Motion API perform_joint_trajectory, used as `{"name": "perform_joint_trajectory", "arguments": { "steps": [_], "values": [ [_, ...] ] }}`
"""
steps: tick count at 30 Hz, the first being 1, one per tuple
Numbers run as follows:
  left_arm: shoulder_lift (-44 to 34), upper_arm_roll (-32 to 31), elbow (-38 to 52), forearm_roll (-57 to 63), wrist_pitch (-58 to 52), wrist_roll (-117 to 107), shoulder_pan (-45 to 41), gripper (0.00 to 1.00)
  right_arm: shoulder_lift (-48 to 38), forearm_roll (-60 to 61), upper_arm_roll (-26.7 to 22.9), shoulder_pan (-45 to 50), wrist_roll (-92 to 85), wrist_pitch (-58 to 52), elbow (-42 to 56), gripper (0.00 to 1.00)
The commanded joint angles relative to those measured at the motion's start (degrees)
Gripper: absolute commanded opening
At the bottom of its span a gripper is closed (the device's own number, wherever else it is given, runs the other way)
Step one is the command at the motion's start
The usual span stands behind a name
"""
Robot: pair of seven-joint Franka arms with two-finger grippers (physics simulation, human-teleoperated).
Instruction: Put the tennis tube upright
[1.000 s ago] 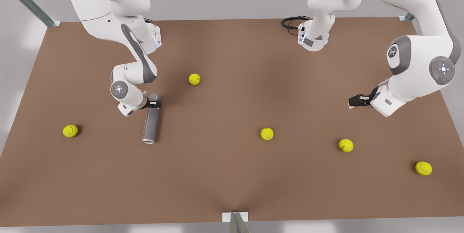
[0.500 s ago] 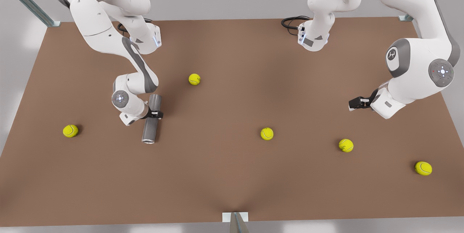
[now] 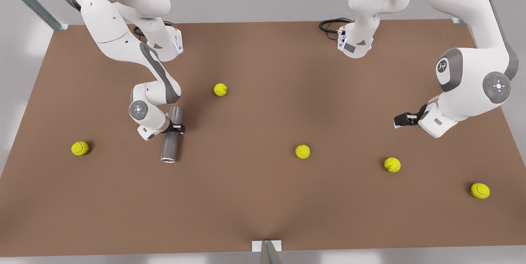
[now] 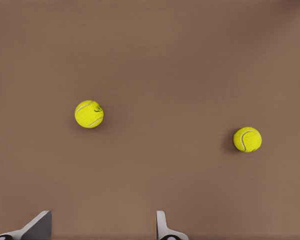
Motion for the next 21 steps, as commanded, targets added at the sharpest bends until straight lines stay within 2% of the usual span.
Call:
{"name": "perform_joint_trajectory", "arguments": {
  "steps": [1,14,21],
  "values": [
    [0.0,0.0,0.0,0.0,0.0,0.0,0.0,1.00,0.0,0.0,0.0,0.0,0.0,0.0,0.0,0.77],
    [-0.2,0.0,0.1,-0.1,-0.2,-0.2,-0.4,1.00,0.6,0.0,0.0,0.3,0.0,-0.1,0.0,0.77],
    [-2.0,0.0,0.5,-0.6,-3.2,0.1,0.3,1.00,0.6,0.0,0.0,0.3,0.0,-0.1,0.0,0.73]
  ]
}}
